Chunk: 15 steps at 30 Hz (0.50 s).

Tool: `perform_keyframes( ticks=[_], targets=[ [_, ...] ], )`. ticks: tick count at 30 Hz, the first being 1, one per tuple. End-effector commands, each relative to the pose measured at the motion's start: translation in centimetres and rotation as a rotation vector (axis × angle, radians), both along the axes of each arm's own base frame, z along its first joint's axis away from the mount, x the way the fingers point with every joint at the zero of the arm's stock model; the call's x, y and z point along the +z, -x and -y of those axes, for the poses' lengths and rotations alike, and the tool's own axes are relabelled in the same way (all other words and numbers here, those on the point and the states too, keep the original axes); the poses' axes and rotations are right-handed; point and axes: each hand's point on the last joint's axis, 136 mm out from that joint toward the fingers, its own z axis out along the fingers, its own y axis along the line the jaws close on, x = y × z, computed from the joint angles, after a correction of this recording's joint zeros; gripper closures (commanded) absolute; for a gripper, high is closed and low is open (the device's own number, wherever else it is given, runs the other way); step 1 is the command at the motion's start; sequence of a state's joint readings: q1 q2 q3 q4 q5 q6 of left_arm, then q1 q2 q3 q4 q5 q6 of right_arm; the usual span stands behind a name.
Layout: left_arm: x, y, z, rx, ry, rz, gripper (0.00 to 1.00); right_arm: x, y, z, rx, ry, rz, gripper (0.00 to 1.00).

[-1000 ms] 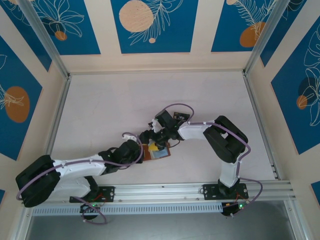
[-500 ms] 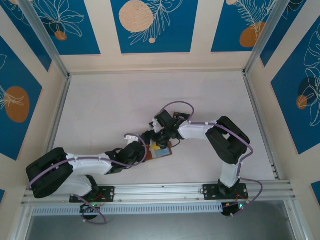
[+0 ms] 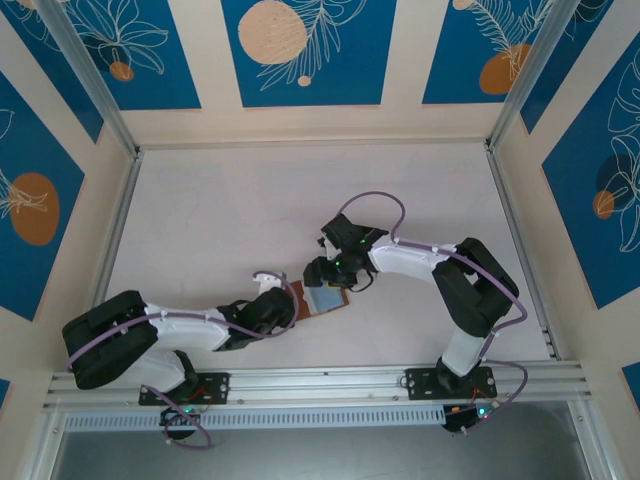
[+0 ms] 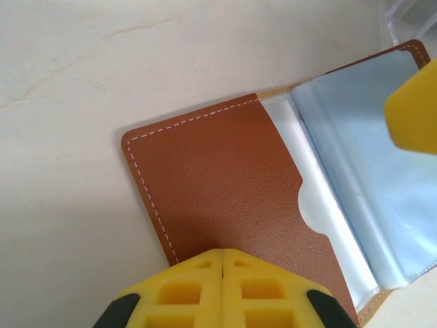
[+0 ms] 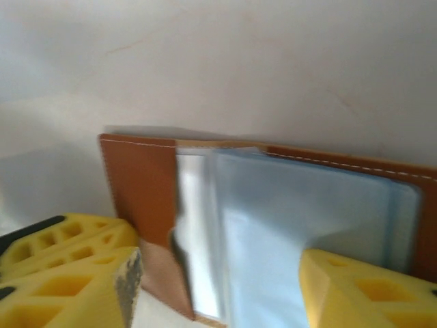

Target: Put the credit cards into the card holder

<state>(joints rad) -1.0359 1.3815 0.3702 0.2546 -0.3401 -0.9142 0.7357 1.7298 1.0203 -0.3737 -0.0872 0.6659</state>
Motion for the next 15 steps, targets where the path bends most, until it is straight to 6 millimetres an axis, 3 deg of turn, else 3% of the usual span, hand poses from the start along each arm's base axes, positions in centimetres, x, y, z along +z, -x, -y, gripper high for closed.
perform_keyframes(
  ticks=[1,7,15],
  targets=[
    [-3.3,2.2,-2.4,-0.037,-0.142,-0.095,1.00,-0.5,0.2,1.8,0.013,0.156,0.055,0.44],
    [-3.1,2.2,-2.3,-0.041,-0.137,-0.091,1.00,-2.4,0.3,2.7,0.031,0.349,0.113,0.47],
    [-3.0,2.2,-2.2,-0.048,-0.138,-0.090,1.00,-3.2,-0.2,3.9,0.020,0.509,0.177,0.44]
  ],
)
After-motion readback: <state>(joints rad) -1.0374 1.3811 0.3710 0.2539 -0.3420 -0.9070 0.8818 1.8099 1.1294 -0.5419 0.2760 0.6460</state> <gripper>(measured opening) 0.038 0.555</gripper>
